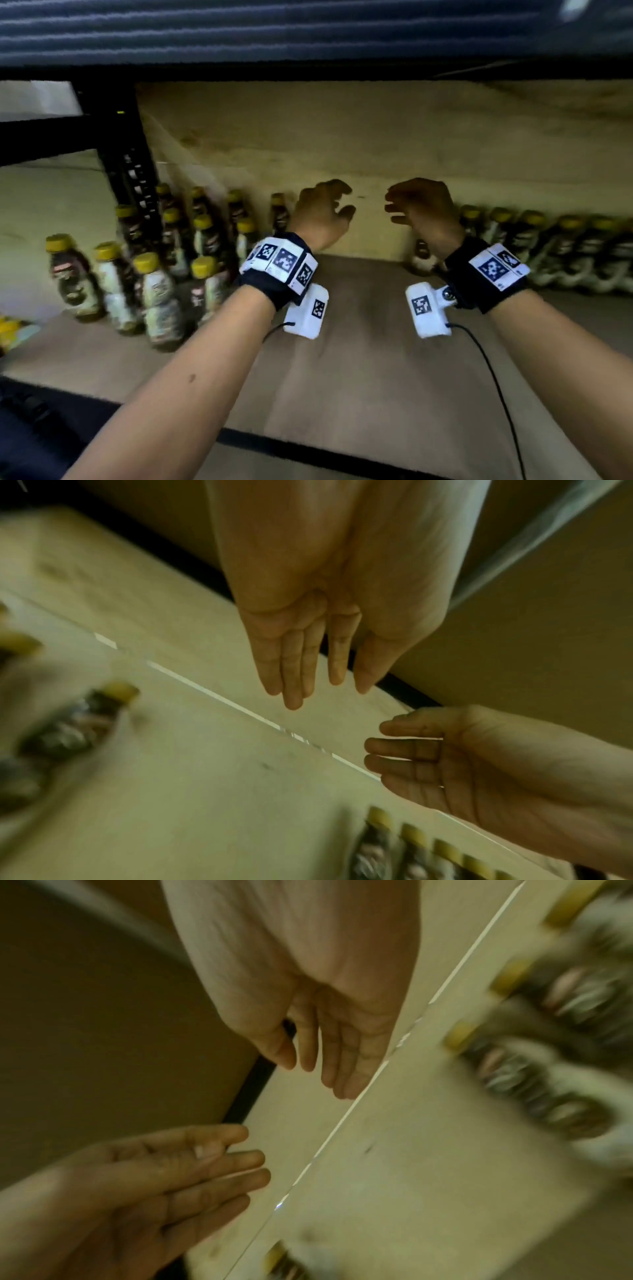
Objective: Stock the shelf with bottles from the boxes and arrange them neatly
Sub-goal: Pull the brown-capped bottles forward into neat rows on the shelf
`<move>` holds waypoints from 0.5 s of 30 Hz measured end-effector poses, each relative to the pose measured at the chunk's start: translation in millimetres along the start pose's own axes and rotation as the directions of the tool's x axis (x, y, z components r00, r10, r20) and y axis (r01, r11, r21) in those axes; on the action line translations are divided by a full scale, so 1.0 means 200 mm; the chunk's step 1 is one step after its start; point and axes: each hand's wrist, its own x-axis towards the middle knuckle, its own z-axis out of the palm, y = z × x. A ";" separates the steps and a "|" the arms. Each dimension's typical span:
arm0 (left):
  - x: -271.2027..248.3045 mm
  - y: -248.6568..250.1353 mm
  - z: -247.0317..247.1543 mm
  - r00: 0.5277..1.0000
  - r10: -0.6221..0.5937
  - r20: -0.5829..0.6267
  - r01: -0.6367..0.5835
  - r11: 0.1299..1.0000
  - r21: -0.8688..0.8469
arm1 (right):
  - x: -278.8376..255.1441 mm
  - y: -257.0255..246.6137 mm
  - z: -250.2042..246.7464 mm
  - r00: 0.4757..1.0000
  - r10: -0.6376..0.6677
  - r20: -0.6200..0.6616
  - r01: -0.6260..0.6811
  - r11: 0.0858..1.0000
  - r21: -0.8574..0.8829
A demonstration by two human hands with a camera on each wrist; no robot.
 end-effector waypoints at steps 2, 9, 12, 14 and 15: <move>0.06 0.07 0.19 0.995 0.038 0.095 -0.033 0.998 -0.056 | 0.02 0.10 -0.20 0.985 0.022 -0.169 -0.038 0.995 -0.095; 0.28 0.21 0.67 0.940 -0.042 0.338 0.115 0.973 -0.202 | 0.05 0.36 -0.49 0.974 -0.017 -0.225 -0.072 0.922 -0.381; 0.33 0.25 0.78 0.934 -0.089 0.345 0.162 0.968 -0.190 | 0.06 0.37 -0.47 0.981 0.064 -0.184 -0.122 0.939 -0.322; 0.36 0.27 0.86 0.934 -0.078 0.350 0.149 0.972 -0.183 | 0.09 0.38 -0.45 0.985 0.097 -0.141 -0.147 0.901 -0.409; 0.37 0.28 0.89 0.932 -0.076 0.354 0.149 0.972 -0.182 | 0.11 0.39 -0.45 0.986 0.107 -0.124 -0.155 0.852 -0.500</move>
